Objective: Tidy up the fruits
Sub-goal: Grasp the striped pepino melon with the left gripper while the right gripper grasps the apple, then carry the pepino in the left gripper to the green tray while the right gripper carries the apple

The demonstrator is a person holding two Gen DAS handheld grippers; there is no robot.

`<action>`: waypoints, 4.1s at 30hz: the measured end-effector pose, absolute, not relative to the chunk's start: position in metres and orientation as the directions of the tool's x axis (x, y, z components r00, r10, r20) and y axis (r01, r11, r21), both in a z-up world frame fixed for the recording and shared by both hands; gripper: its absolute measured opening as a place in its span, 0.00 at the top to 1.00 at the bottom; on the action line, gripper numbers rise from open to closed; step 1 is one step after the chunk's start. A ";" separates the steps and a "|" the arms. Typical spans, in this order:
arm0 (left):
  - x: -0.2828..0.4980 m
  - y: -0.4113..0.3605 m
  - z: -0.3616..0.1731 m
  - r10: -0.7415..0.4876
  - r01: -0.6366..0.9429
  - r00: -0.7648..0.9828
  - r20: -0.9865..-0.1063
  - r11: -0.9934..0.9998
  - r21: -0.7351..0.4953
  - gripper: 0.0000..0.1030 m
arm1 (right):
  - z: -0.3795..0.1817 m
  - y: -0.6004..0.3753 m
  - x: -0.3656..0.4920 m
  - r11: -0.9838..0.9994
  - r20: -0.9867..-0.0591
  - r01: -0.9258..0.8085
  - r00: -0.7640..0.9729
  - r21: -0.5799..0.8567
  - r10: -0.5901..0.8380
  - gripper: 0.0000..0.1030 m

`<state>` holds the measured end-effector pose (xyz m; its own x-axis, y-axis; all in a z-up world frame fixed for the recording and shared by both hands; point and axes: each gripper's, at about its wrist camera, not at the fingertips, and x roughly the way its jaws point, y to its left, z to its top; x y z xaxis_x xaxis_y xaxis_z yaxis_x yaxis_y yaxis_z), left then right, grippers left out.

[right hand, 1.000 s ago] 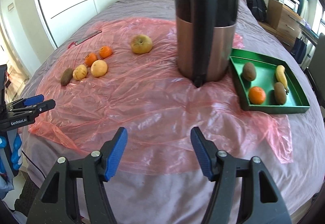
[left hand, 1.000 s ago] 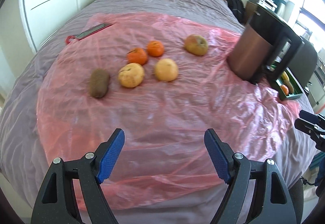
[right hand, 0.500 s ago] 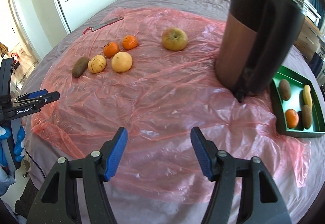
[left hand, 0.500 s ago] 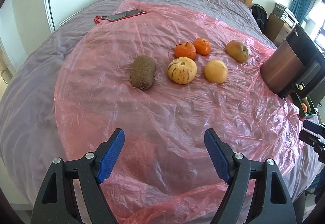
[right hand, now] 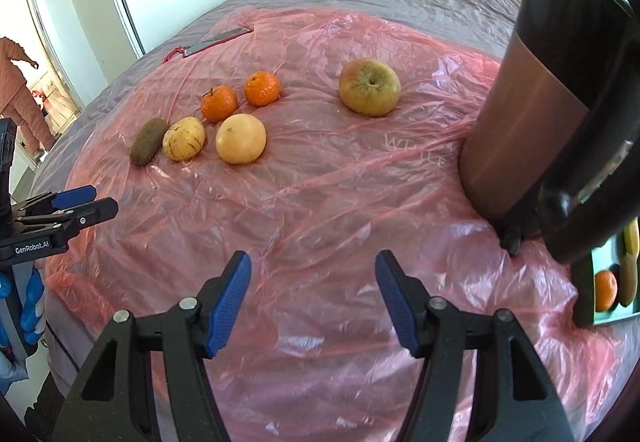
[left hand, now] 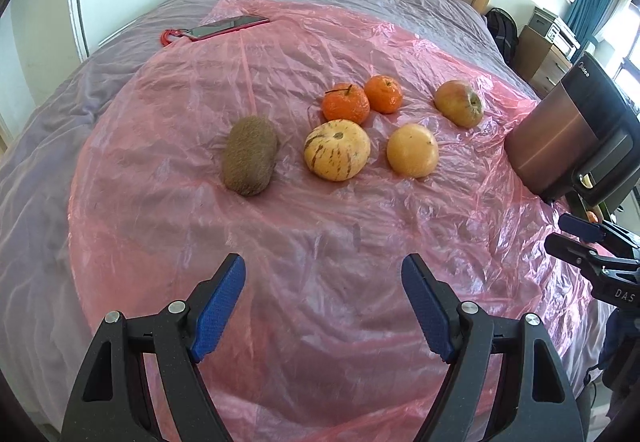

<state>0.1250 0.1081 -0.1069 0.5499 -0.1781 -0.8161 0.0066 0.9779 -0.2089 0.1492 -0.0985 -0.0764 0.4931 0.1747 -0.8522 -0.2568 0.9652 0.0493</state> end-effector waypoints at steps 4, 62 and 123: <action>0.145 0.101 -0.105 -0.176 0.019 0.557 -0.811 0.980 -0.199 0.27 | -0.074 -0.102 0.170 0.968 -0.843 -0.249 0.513 0.036 0.163 0.45; 0.235 0.089 -0.145 -0.138 0.041 0.555 -0.820 0.989 -0.139 0.53 | -0.134 -0.107 0.359 0.983 -0.798 -0.176 0.584 0.054 0.148 0.32; 0.061 0.012 -0.030 -0.315 0.187 0.581 -0.751 0.949 -0.253 0.53 | -0.025 -0.172 0.056 0.972 -0.759 -0.153 0.607 0.180 0.236 0.31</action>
